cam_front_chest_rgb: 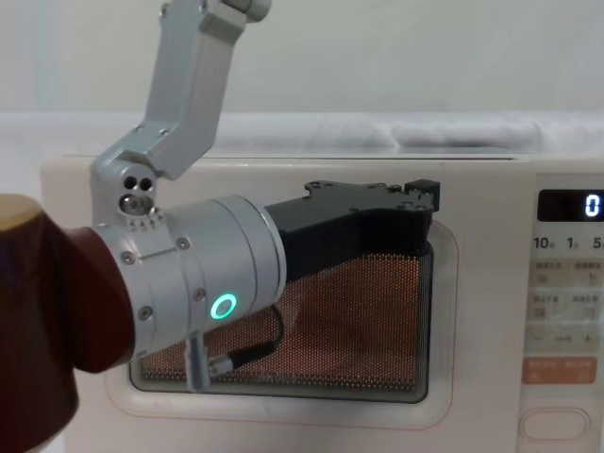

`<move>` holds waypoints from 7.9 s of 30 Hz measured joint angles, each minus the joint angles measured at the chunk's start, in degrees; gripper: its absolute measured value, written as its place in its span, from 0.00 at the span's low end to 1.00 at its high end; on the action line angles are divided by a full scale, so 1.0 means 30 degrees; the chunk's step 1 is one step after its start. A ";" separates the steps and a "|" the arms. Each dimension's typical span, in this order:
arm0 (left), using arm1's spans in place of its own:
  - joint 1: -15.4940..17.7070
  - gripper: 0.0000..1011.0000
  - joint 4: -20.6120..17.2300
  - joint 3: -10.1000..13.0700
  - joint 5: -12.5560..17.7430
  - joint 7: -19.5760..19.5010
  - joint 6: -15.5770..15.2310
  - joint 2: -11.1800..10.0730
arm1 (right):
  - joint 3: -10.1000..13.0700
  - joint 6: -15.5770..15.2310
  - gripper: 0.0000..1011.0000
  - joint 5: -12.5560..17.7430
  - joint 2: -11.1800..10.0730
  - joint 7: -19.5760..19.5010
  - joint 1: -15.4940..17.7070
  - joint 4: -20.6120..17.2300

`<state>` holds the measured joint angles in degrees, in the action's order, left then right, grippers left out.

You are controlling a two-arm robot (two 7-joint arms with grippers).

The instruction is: Press the button to open the microwave door with one hand; close the microwave door with the other hand.

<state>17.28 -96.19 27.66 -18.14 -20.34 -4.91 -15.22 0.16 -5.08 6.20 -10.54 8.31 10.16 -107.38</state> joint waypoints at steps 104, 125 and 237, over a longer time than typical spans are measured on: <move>-0.4083 0.00 -0.3745 -0.1138 0.0697 0.2508 -0.1102 -0.0931 | 0.0002 0.0000 0.99 -0.0001 0.0000 0.0001 -0.0001 0.0000; -1.0005 0.00 -0.7221 -0.5812 0.2327 0.5608 -0.0093 -0.1684 | 0.0001 0.0000 0.99 -0.0001 -0.0001 0.0000 0.0001 0.0000; -0.9528 0.99 -0.0758 -1.0140 0.1844 0.4714 0.2656 0.1347 | 0.0000 0.0000 0.99 -0.0001 0.0000 0.0000 0.0000 0.0000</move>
<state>-11.30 -98.46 -2.76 -12.61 -6.20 3.05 -11.18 0.16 -5.08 6.20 -10.54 8.31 10.16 -107.38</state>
